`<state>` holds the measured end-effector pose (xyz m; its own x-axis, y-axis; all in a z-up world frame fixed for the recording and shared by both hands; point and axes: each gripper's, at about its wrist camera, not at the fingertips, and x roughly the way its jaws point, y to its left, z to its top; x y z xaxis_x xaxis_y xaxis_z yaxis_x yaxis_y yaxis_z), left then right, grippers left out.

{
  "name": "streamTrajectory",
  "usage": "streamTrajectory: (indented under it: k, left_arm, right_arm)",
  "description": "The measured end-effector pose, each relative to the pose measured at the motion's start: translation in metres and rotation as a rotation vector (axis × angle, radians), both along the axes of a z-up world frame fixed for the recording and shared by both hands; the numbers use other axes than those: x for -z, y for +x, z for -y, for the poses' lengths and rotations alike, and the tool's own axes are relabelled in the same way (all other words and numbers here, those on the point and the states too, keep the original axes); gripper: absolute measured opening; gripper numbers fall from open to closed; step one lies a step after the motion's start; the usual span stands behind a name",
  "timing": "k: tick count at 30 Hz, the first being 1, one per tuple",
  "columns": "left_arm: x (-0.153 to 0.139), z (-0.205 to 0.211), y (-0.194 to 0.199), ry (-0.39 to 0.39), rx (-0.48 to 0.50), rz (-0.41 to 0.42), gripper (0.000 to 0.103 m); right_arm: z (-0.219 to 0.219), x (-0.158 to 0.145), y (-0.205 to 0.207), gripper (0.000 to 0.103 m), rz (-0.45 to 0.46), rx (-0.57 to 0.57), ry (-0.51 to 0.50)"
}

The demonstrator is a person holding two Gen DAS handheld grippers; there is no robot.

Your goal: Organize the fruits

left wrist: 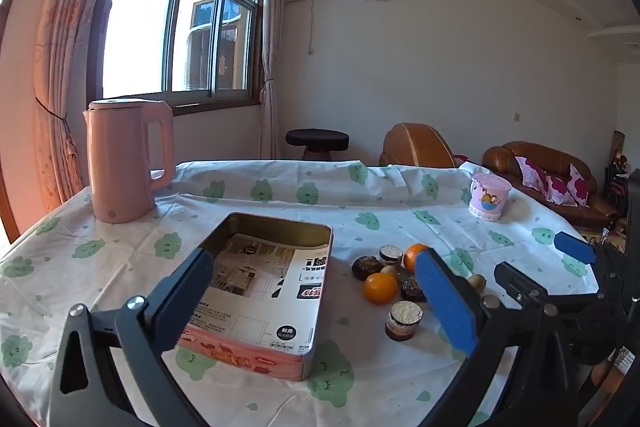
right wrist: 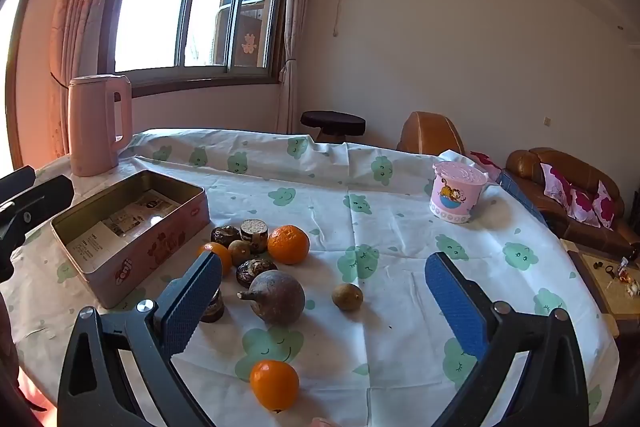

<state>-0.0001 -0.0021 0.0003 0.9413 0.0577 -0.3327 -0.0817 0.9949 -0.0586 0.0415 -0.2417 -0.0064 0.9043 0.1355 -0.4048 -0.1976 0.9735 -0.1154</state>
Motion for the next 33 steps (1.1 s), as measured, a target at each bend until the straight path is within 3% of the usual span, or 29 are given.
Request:
streamTrajectory:
  k: [6,33]
  left_arm:
    - [0.009,0.019,0.002,0.04,-0.001,-0.011,0.103]
    - [0.012,0.0,-0.003,0.014,0.011,-0.018,0.103]
  right_arm:
    - [0.0,0.002,0.0,0.102,-0.004,0.002,-0.001]
    - [-0.005,0.008,-0.003,0.102,-0.021,-0.008,0.004]
